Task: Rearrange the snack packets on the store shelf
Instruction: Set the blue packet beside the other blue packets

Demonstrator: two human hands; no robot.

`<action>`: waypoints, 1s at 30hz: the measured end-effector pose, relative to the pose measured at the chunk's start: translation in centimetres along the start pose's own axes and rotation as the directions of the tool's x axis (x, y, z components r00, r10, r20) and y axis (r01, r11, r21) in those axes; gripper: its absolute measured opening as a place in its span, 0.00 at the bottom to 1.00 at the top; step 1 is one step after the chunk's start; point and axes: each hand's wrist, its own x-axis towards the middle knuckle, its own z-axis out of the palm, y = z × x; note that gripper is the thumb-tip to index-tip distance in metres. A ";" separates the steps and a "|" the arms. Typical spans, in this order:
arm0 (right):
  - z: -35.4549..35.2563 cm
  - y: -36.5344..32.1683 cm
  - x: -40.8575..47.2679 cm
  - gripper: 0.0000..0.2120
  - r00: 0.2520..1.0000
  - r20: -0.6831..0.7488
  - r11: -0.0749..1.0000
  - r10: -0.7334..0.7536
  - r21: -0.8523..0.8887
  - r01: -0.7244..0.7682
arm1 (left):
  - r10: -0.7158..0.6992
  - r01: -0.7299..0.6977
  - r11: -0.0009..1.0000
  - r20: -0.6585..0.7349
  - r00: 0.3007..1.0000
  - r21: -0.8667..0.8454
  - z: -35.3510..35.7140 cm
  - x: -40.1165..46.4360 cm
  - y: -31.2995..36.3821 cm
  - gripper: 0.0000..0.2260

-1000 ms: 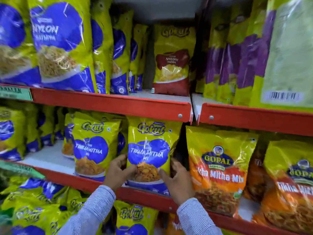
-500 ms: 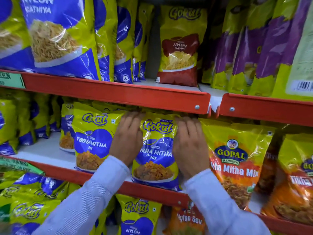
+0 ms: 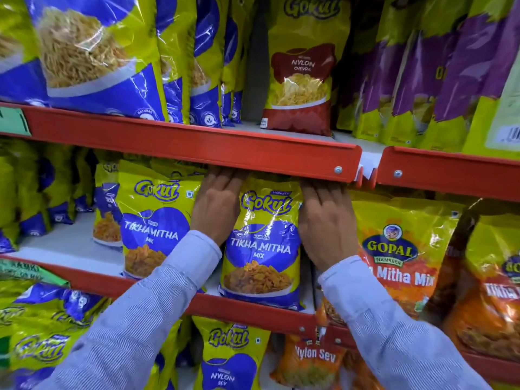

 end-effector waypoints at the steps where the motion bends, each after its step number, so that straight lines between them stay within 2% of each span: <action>1: 0.1 -0.4 -1.0 0.22 0.999 -0.006 0.998 -0.039 0.054 0.039 | 0.016 -0.017 1.000 -0.028 0.999 -0.022 -0.1 -1.0 0.1 0.20; 3: 0.4 -1.2 -3.7 0.24 0.987 0.075 0.985 -0.144 0.109 0.136 | 0.061 -0.061 0.997 -0.014 0.998 -0.047 -0.2 -4.1 0.5 0.19; 5: 1.0 -1.5 -5.9 0.26 0.956 0.192 0.974 -0.220 0.099 0.204 | 0.110 -0.107 0.994 0.103 0.989 -0.036 -0.1 -7.3 1.0 0.20; 8: 2.2 -1.1 -7.5 0.28 0.923 0.309 0.973 -0.230 0.056 0.224 | 0.098 -0.106 0.994 0.297 0.950 0.010 0.9 -10.3 0.9 0.23; 11: 2.5 -0.7 -6.9 0.30 0.909 0.358 0.976 -0.214 0.040 0.214 | 0.042 -0.071 0.995 0.368 0.929 0.064 1.4 -10.1 0.6 0.25; 15: 0.8 0.5 -7.3 0.31 0.943 0.308 0.991 -0.127 0.008 0.131 | 0.023 -0.043 0.998 0.313 0.949 0.056 1.0 -10.0 2.4 0.26; 19: -0.7 3.4 -9.5 0.30 0.961 0.274 0.995 0.030 -0.100 -0.003 | 0.128 -0.159 0.985 0.349 0.929 0.062 1.8 -11.4 5.2 0.27; 24: -0.9 5.0 -9.4 0.31 0.940 0.341 0.996 0.030 -0.092 0.002 | 0.067 -0.116 0.987 0.380 0.923 0.108 2.9 -11.0 7.0 0.28; 26: -1.6 5.7 -9.5 0.31 0.950 0.309 0.997 0.053 -0.073 -0.032 | 0.063 -0.104 0.990 0.363 0.930 0.095 2.7 -10.4 7.9 0.28; 30: -4.1 9.7 -11.6 0.30 0.971 0.159 0.983 0.177 -0.081 -0.166 | 0.173 -0.174 0.985 0.280 0.944 -0.020 1.9 -10.1 12.1 0.29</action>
